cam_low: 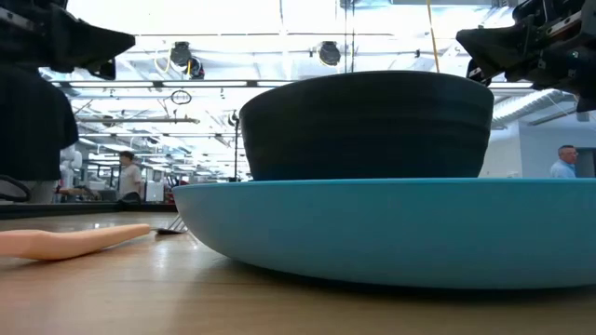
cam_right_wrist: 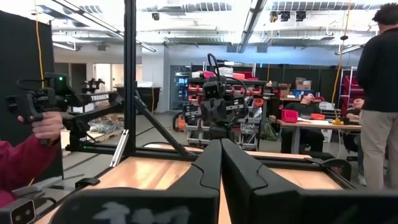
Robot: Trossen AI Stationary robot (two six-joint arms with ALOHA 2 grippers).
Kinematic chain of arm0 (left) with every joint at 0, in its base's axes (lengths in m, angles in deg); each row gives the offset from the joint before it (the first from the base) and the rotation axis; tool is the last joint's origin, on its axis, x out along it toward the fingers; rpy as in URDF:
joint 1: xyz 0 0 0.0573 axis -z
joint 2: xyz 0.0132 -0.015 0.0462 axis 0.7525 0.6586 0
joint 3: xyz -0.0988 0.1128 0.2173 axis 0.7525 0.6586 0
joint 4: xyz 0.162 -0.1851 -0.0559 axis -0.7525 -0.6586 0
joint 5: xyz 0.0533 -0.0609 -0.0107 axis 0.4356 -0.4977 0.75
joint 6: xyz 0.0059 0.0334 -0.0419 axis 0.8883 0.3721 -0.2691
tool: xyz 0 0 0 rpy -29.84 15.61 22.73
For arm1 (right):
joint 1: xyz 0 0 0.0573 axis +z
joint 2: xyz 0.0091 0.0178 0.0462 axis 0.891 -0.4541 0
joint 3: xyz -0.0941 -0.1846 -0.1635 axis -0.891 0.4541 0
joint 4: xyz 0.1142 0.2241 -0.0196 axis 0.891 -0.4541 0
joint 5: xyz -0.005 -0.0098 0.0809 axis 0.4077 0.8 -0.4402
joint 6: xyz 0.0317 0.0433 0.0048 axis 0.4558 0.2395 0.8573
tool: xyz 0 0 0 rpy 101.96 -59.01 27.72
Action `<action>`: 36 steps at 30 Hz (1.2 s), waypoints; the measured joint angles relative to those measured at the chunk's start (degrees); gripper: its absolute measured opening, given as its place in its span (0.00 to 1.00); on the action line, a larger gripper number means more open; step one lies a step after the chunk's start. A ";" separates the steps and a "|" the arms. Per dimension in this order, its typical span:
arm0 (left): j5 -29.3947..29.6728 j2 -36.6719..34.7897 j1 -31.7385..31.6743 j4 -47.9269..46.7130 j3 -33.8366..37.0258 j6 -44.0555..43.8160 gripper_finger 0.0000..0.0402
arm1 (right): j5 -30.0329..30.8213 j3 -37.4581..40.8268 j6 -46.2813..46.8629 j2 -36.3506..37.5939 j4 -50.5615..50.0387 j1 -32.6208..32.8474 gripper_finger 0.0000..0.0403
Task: Set table place
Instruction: Put the blue spoon into the black bowl on the blue plate
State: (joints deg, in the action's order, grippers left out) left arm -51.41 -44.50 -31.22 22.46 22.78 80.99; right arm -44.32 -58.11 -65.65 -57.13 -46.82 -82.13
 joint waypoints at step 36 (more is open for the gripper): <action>0.48 -6.40 4.23 -13.74 -0.92 6.83 0.01 | -0.24 0.00 -2.51 0.00 -1.49 0.00 0.00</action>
State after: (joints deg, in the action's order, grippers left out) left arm -50.93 -50.90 -26.98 8.72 21.86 87.82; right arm -44.56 -58.11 -68.16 -57.13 -48.30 -82.13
